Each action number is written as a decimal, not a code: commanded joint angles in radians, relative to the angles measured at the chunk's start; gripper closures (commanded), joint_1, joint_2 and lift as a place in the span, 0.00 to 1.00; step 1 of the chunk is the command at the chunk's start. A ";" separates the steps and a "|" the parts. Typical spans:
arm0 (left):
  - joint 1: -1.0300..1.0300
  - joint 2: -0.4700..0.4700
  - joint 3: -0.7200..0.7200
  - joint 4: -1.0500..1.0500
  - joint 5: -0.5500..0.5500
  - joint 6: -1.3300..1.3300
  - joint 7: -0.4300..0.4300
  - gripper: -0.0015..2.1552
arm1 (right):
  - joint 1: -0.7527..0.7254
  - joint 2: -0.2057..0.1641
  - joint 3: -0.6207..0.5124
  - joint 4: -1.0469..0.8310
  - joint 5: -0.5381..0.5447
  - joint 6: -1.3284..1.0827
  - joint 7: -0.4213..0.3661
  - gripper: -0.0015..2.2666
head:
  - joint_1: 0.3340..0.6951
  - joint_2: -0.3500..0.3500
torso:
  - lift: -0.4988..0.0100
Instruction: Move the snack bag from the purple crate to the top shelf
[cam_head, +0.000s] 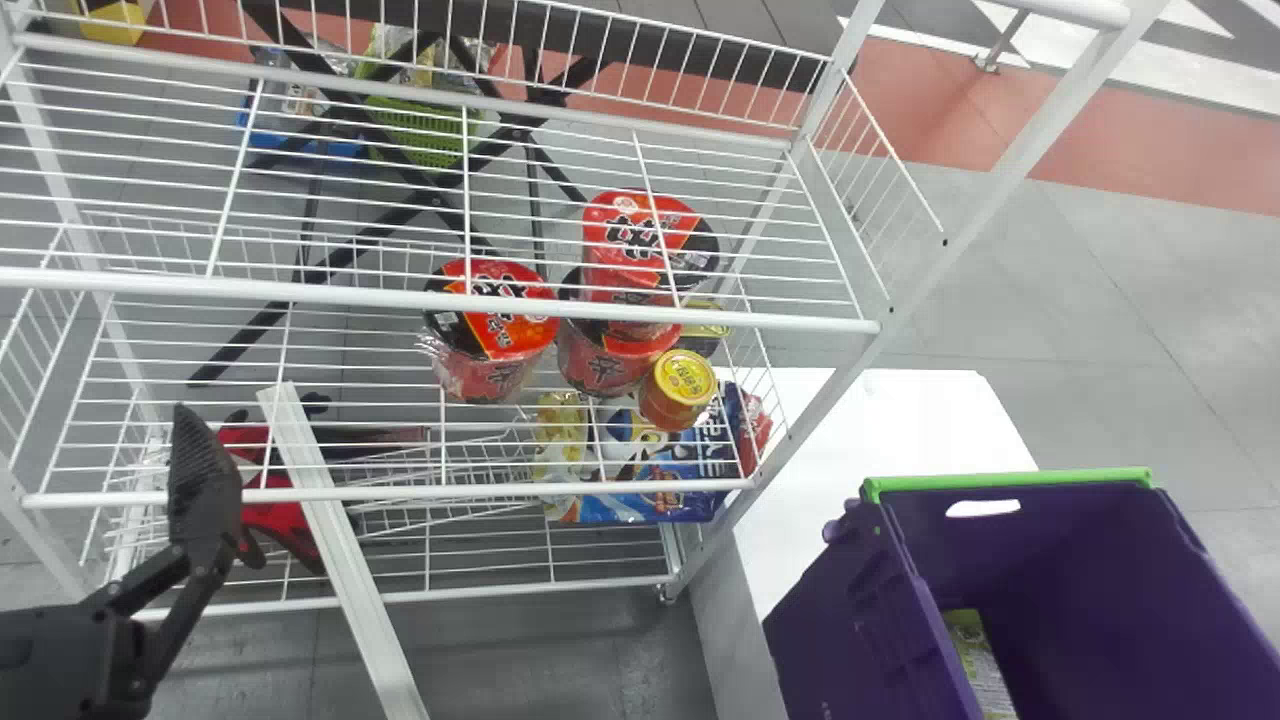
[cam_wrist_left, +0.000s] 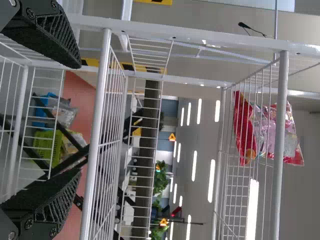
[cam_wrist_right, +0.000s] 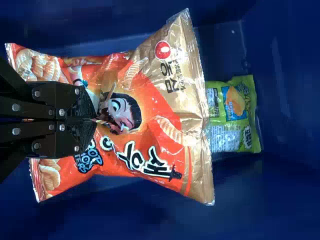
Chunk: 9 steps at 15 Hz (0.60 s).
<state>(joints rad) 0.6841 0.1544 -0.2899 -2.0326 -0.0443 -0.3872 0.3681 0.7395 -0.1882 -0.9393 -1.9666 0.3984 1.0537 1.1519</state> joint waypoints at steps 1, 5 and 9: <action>0.000 -0.001 0.000 -0.001 0.000 0.000 0.000 0.03 | 0.000 0.001 -0.007 -0.017 -0.003 -0.036 0.020 0.73 | 1.00 0.00 | 0.11; 0.000 -0.001 -0.003 -0.003 0.000 0.000 0.000 0.03 | 0.001 0.010 -0.009 -0.018 0.011 -0.122 0.018 0.73 | 1.00 0.00 | 0.14; 0.002 0.001 -0.003 -0.008 0.000 0.003 0.000 0.03 | 0.001 0.016 -0.021 -0.032 0.011 -0.146 0.017 0.73 | 1.00 0.00 | 0.17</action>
<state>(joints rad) 0.6842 0.1544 -0.2930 -2.0393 -0.0451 -0.3841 0.3681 0.7409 -0.1734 -0.9571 -1.9937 0.4096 0.9140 1.1687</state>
